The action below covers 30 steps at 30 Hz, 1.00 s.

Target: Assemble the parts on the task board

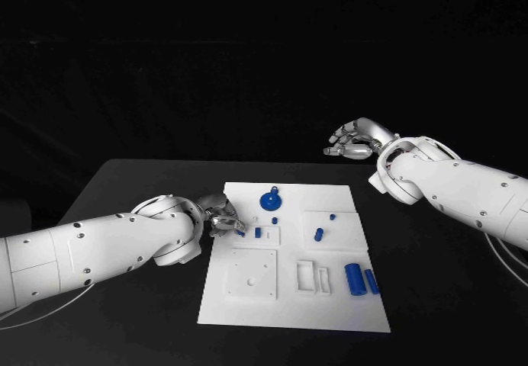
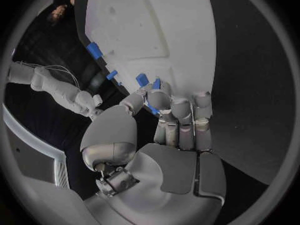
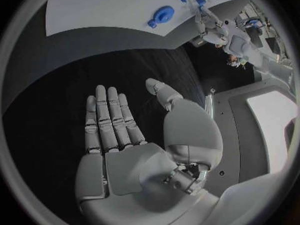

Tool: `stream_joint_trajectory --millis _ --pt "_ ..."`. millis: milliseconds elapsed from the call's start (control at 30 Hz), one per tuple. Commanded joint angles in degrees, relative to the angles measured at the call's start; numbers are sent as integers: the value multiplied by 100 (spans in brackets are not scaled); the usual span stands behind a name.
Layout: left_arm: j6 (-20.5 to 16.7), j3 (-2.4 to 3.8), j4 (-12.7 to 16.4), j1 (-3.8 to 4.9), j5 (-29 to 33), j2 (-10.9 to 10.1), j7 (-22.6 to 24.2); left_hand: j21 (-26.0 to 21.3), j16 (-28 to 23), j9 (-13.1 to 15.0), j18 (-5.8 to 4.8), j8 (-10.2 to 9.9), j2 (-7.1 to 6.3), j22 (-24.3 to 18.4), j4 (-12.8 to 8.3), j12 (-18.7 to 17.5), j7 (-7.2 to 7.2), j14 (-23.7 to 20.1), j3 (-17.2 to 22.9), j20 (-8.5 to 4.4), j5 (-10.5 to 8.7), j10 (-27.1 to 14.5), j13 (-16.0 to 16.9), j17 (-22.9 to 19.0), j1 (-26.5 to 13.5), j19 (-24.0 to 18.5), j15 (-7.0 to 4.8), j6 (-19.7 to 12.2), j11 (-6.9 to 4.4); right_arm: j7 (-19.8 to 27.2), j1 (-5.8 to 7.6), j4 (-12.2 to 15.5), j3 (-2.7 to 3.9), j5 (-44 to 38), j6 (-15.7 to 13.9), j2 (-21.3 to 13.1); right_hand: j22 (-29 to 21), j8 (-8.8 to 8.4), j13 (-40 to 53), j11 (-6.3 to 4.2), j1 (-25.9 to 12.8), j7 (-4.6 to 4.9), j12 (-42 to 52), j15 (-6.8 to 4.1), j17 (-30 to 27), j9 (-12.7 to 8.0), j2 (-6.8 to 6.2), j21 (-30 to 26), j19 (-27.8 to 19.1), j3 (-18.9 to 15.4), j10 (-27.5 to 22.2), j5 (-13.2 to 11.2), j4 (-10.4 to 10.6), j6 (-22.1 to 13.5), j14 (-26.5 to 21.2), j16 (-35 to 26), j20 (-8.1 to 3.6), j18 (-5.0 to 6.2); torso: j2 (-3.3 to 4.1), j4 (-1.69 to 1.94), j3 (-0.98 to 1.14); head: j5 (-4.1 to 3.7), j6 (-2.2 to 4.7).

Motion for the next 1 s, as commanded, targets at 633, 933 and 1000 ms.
stream_joint_trajectory --millis 633,933,1000 --pt "560 -6 -16 -56 -271 67 -175 36 32 -7 79 45 73 105 -41 73 -452 145 28 -642 112 -116 -1 7 -36 15 -192 712 -143 19 -29 5 1 17 75 15 15 8 -17 34 37 92 -2 12 -7 -8 -4 -41 -26 -34 -6 51 -11 -27 -36 -18 -5 32 1 1 2 -18 -34" --pt "659 -6 -4 -56 -290 55 -240 46 44 -16 82 69 80 104 -69 96 -454 143 41 -641 188 -124 -7 7 -47 12 -193 706 -145 21 -30 11 1 19 76 7 18 8 -21 34 36 92 -2 12 -7 -10 -4 -43 -27 -36 -6 53 -10 -28 -36 -19 -4 33 -3 5 -2 -9 -44" --pt "647 -7 0 -56 -269 46 -245 48 46 -18 83 74 82 104 -72 100 -454 143 43 -641 200 -125 -8 7 -50 12 -193 706 -146 23 -30 11 1 19 77 7 18 8 -21 34 36 92 -1 12 -7 -10 -4 -44 -27 -36 -6 54 -10 -28 -36 -19 -4 34 -2 5 -2 -10 -46"
